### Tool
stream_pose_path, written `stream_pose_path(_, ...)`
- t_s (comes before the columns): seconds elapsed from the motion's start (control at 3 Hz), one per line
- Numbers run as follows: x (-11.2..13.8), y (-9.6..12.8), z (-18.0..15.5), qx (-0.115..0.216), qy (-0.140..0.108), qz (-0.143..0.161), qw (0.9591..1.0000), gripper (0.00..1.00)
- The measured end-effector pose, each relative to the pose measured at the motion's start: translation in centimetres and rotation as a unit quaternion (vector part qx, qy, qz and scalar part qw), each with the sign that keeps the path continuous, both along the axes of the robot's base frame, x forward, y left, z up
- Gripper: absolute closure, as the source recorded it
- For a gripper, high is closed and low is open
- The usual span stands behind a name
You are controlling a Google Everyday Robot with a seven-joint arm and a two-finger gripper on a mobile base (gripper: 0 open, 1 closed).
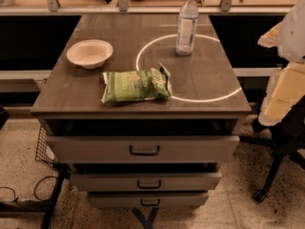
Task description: Place blue plastic bottle into paper bowl
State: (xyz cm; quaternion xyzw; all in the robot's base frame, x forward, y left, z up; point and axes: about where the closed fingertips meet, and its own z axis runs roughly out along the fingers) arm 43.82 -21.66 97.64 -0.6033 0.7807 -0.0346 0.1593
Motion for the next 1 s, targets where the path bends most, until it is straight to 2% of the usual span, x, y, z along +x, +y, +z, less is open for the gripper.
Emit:
stream_pose_path(0.33,0.0,0.0,0.0,0.000,0.000,0.000,1.0000,0.00)
stream_pose_path(0.67,1.9,-0.5,0.6,0.020,-0.042,-0.015,0.9988,0.00)
stream_pose_path(1.0,9.4,-3.1,3.1,0.105,-0.149,-0.053,0.9818,0.00)
